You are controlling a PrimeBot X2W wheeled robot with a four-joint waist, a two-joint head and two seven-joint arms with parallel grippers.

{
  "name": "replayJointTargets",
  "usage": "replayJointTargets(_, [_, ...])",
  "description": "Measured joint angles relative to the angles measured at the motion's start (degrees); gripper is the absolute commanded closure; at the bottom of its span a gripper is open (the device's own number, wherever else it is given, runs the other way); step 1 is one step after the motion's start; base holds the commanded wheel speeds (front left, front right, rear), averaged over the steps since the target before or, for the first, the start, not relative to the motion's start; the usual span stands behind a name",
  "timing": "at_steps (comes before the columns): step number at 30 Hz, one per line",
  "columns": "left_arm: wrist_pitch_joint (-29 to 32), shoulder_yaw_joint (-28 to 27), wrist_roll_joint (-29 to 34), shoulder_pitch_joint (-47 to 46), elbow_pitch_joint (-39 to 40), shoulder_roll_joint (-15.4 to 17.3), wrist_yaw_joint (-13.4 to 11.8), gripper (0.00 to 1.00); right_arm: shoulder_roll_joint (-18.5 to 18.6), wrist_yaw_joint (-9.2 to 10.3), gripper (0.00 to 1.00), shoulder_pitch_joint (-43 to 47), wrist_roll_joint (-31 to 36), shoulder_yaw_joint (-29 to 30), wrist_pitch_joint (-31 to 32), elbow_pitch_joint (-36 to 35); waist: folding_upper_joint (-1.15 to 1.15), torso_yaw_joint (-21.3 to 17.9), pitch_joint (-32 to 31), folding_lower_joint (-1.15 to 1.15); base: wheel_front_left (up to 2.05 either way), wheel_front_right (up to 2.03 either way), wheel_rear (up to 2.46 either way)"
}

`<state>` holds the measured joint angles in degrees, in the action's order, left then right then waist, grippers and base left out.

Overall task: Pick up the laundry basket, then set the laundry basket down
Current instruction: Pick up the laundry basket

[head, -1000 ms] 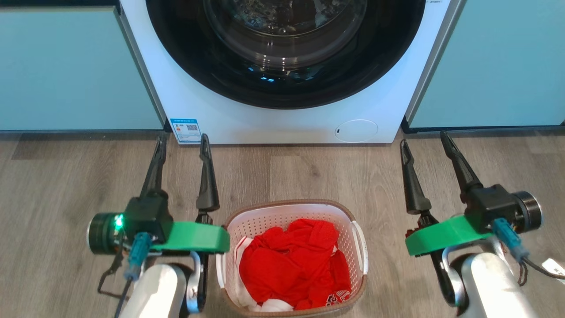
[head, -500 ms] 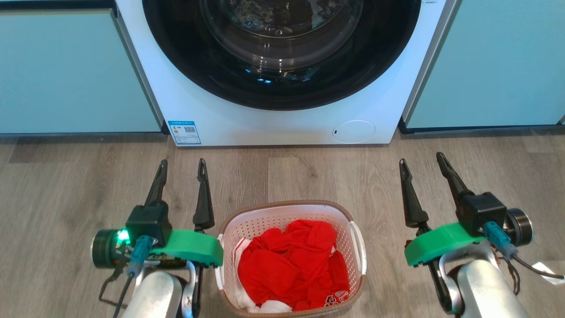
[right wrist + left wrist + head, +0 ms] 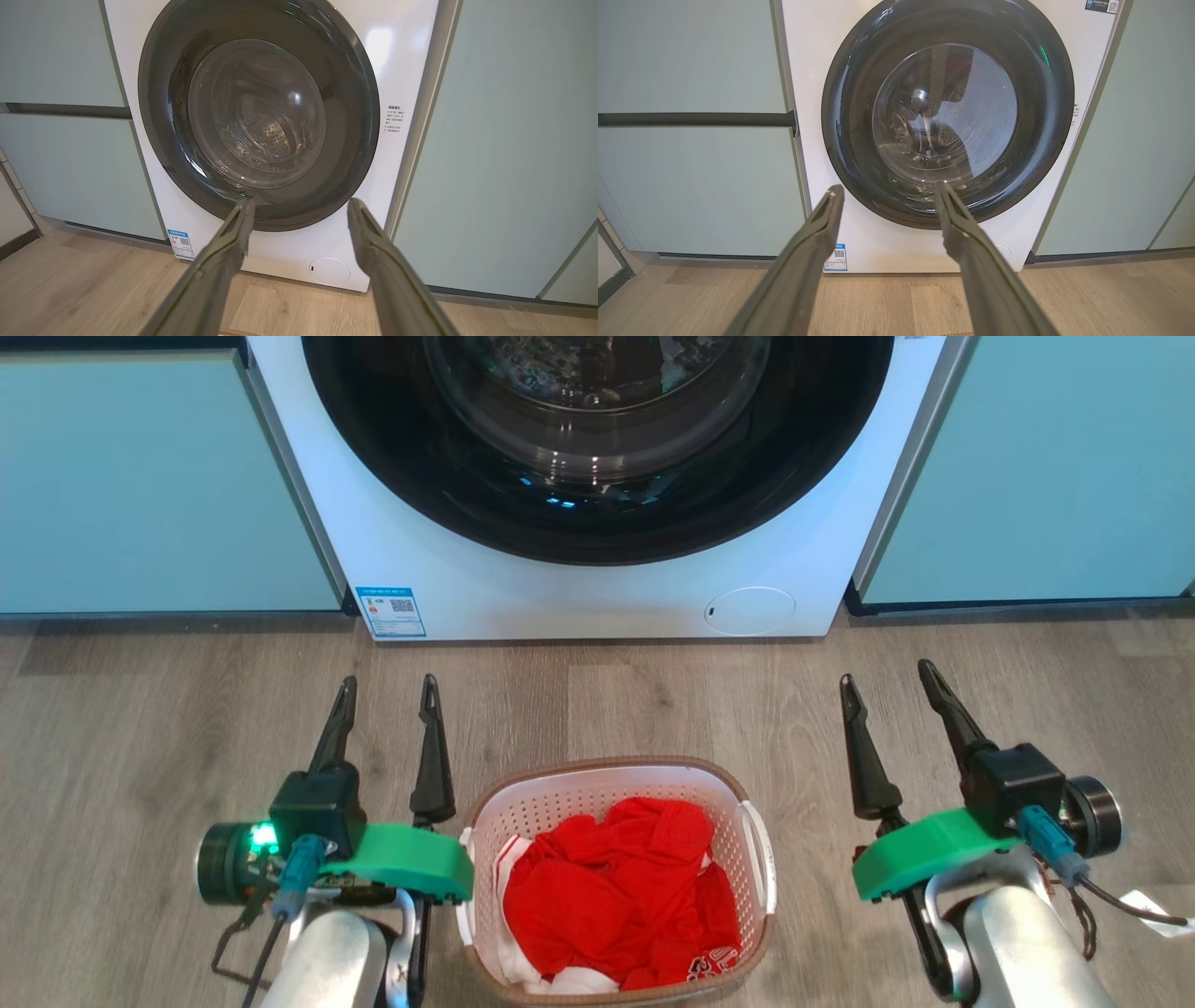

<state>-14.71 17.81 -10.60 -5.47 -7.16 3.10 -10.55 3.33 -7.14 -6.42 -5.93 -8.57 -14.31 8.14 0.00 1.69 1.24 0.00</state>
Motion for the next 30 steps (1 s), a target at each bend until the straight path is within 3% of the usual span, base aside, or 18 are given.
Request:
replayJointTargets(18, [0.0, 0.19, -0.6, -0.09, -1.05, -0.01, 0.47, 0.0, -0.01, 0.0, 0.0, -0.1, 0.0, -0.11, 0.0, 0.01, 0.0, -0.02, 2.01, 0.0, 0.0, 0.0, 0.0])
replayJointTargets(30, [0.0, 0.13, -1.54, -4.41, -5.04, -0.11, 0.47, 0.0, -0.02, 0.0, 0.0, -4.65, 0.35, 1.19, 0.01, 4.27, 0.0, -0.18, 9.82, 0.0, 0.0, 0.0, 0.0])
